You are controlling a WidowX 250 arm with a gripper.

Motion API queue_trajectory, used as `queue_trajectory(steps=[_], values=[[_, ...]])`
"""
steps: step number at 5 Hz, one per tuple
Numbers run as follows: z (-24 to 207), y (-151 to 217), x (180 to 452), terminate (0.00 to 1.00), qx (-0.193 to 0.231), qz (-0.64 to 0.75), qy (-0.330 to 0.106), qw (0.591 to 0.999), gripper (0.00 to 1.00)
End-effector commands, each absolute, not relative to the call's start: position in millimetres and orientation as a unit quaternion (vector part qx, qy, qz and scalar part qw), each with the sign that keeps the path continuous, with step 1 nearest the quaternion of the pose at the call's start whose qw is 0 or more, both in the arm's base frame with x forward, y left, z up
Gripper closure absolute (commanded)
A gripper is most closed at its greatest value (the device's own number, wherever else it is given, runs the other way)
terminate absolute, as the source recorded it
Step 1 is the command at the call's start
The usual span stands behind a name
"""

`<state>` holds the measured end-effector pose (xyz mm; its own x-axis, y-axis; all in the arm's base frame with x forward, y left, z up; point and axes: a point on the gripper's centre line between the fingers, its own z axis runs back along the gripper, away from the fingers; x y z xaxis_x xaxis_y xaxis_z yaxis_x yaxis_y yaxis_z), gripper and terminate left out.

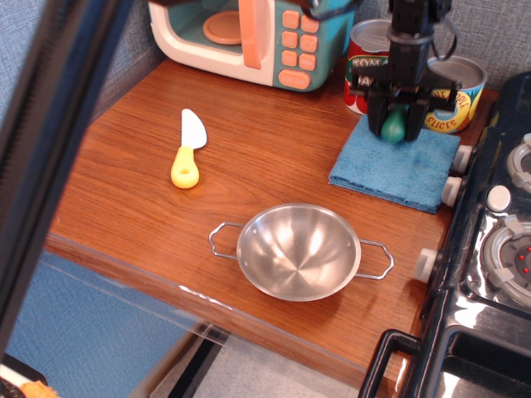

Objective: Put the pickle inside the bowl.

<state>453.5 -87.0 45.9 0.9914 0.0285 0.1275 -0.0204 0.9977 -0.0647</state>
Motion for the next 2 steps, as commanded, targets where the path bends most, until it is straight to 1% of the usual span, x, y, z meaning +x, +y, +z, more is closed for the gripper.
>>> queue_trajectory(steps=[1,2], values=[[133,-84,419,0.00,-0.065,-0.001,-0.148,0.987,1.00],[122,-71,372,0.00,-0.053,-0.005,-0.120,0.991,1.00]])
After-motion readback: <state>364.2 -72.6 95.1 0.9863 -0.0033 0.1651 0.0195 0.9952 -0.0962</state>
